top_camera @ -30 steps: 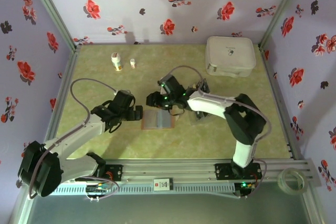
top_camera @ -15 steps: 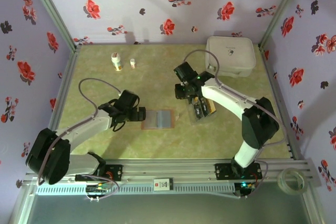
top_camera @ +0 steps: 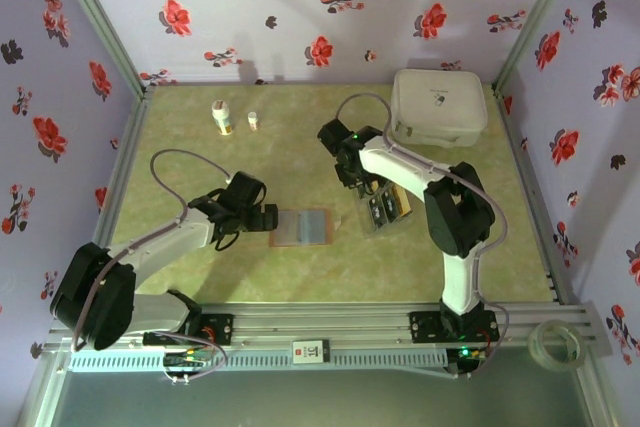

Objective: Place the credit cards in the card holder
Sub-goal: Pick up the credit card from the storage box.

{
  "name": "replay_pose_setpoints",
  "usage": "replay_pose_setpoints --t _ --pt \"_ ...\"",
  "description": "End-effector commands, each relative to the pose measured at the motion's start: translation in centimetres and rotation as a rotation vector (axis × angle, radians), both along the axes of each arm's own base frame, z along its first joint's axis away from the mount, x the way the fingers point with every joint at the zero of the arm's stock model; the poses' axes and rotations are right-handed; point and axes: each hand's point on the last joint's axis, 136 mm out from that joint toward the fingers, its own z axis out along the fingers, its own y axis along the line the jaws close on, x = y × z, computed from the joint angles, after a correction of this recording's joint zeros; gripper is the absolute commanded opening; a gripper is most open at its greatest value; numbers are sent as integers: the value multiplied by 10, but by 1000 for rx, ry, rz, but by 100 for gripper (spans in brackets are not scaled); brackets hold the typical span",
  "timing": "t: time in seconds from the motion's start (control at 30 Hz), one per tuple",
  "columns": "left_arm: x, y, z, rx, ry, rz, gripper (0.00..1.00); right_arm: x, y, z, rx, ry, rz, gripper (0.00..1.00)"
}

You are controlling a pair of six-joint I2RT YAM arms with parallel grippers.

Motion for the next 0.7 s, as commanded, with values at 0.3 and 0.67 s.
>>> replay_pose_setpoints --t 0.3,0.67 --pt "4 -3 5 -26 -11 20 100 8 8 -21 29 63 -3 28" --pt "2 -2 1 -24 -7 19 100 11 10 -24 75 75 -25 19"
